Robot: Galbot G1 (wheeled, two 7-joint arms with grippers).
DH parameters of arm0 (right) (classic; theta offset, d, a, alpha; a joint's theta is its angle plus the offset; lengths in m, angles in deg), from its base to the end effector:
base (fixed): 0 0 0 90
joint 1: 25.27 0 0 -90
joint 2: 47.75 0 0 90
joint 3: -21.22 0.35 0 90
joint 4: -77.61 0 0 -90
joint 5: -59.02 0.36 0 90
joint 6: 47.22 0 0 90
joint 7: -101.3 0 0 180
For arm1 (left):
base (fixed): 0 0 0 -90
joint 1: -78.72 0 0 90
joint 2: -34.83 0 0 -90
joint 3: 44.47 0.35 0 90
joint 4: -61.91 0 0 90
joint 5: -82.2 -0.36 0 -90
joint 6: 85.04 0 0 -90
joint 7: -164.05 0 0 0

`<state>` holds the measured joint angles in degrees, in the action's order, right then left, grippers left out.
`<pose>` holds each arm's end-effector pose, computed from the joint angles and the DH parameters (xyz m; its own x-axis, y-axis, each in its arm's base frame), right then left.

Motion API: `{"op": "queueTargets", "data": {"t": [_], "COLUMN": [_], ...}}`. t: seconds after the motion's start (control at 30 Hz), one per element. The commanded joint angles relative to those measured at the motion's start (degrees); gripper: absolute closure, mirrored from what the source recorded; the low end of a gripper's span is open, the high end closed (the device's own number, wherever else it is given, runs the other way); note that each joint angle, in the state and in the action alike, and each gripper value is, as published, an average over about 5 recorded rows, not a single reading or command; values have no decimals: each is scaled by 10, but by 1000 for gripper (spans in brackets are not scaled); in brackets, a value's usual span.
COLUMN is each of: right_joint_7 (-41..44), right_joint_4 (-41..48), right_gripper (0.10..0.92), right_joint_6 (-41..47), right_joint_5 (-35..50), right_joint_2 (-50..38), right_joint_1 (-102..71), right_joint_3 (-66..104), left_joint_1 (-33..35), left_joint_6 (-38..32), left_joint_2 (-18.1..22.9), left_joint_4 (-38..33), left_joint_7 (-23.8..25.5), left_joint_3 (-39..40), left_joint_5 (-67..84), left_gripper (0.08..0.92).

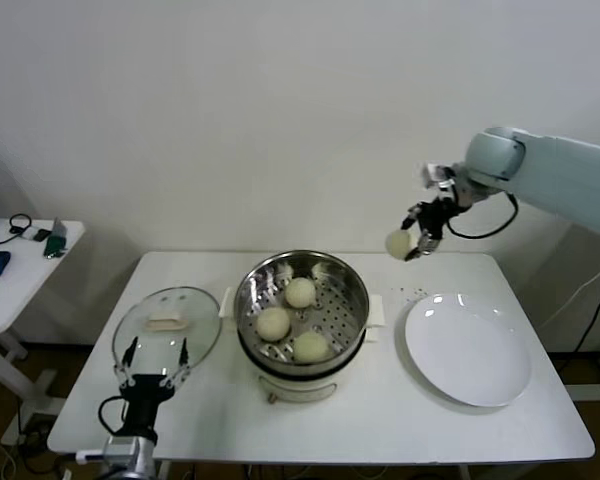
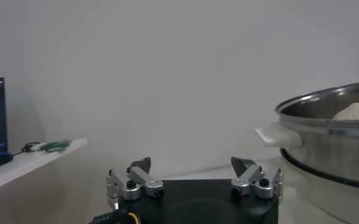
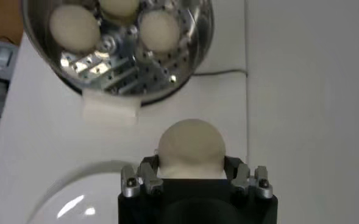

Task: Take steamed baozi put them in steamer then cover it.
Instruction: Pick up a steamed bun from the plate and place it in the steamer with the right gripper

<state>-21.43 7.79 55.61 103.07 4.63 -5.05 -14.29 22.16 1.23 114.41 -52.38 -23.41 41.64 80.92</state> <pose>0.5778 -0.0716 0.0037 -0.1968 -0.2880 0.9372 -0.9757 -0.0369 -0.2162 0.1660 0.0584 -0.3428 -0.9930 -0.0996 0.0631 -0.0835 0.9720 0.2196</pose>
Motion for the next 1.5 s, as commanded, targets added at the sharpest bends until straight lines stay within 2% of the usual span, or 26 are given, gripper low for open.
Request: {"op": "queueTargets", "data": {"t": [0.03,0.27,0.83,1.3,1.5], "right_joint_7": [-38,-68,-61,-55,-41], "right_joint_4": [-97,-110,-21,8,-3], "right_gripper": [338,338,338,330,299], "right_joint_6": [47,67,64,64,64], "right_joint_5": [132,130,100,63,67], "right_joint_2": [86,121,217,221,211], "right_joint_1": [94,38,-49,-74,-69], "right_joint_3": [-108,-103,-98,-92,-86], "left_joint_1": [0,-9,-10,-15,-16], "left_joint_6": [-1,1,-1,0,0], "left_joint_2": [-8,-23,-50,-53,-53], "left_joint_4": [-2,-2,3,11,12], "left_joint_7": [-2,-3,-2,-2,-2], "left_joint_3": [19,27,14,14,15], "left_joint_5": [-4,-7,14,19,19], "left_gripper": [177,177,177,177,177]}}
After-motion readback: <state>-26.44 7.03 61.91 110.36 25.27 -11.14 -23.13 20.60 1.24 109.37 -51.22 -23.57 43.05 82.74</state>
